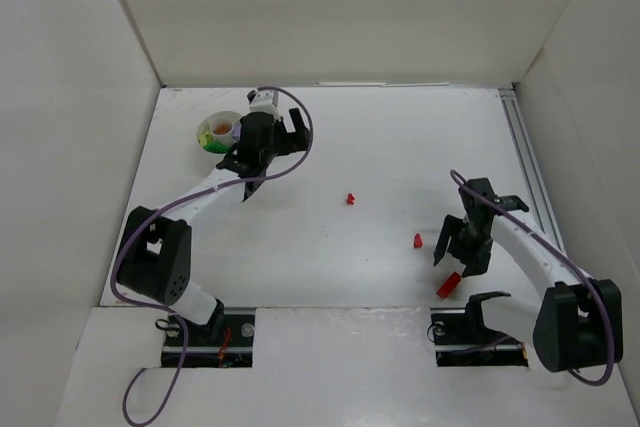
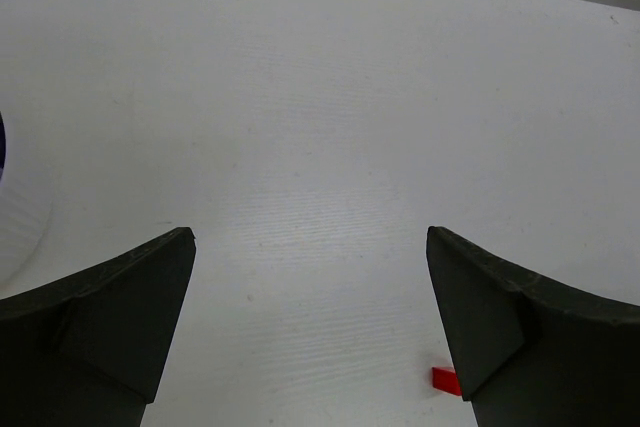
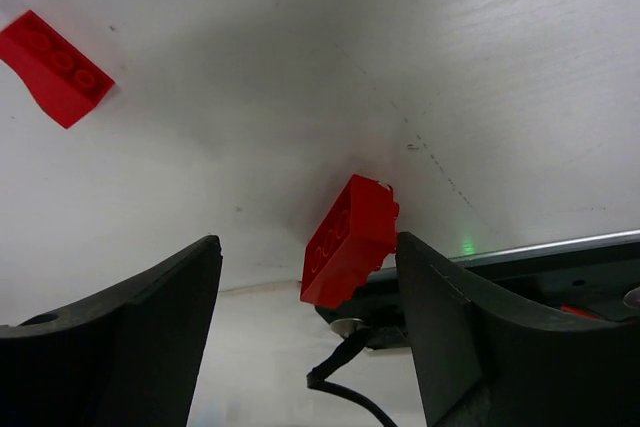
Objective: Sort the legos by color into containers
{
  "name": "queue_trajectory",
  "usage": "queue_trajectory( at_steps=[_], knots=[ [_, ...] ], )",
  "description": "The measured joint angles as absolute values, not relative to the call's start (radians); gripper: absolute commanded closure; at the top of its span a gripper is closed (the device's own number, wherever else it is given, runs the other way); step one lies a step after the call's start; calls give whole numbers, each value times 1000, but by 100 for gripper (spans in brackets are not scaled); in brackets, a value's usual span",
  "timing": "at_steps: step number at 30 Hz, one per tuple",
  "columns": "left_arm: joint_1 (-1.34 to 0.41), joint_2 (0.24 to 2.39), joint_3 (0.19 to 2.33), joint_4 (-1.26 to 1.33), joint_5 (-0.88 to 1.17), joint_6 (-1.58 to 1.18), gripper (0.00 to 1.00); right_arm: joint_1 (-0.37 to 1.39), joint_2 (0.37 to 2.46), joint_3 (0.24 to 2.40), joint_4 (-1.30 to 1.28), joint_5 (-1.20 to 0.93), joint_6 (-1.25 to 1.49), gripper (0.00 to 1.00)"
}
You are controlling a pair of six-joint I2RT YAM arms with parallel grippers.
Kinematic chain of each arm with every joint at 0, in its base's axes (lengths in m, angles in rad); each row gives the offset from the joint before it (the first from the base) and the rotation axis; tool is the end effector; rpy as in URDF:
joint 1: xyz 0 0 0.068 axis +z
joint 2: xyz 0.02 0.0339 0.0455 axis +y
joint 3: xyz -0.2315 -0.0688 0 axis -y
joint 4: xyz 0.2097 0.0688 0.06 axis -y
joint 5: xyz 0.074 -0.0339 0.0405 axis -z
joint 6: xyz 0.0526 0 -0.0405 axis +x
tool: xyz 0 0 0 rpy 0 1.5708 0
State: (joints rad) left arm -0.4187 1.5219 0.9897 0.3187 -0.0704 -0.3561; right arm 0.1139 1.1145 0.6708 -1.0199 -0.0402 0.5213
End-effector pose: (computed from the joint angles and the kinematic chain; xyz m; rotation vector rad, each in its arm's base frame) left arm 0.3153 -0.1362 0.2632 0.0053 1.8107 -0.4924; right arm 0.1455 0.0188 0.1597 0.6139 2.9880 0.1094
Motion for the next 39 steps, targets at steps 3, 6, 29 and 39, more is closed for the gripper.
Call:
queue_trajectory(
  at_steps=[3, 6, 29, 39],
  knots=[
    [-419, 1513, 981, 311, -91, -351, 0, 118, 1146, 671, -1036, -61, 526, 27],
    [-419, 1499, 975, 309, -109, -348, 0, 119, 1161, 676, -1065, -67, 531, 27],
    [-412, 1493, 974, 309, -146, -345, 0, 123, 1227, 632, -1117, -128, 607, 29],
    [-411, 1493, 974, 310, -133, -345, 0, 135, 1307, 632, -997, -104, 618, 69]
  ],
)
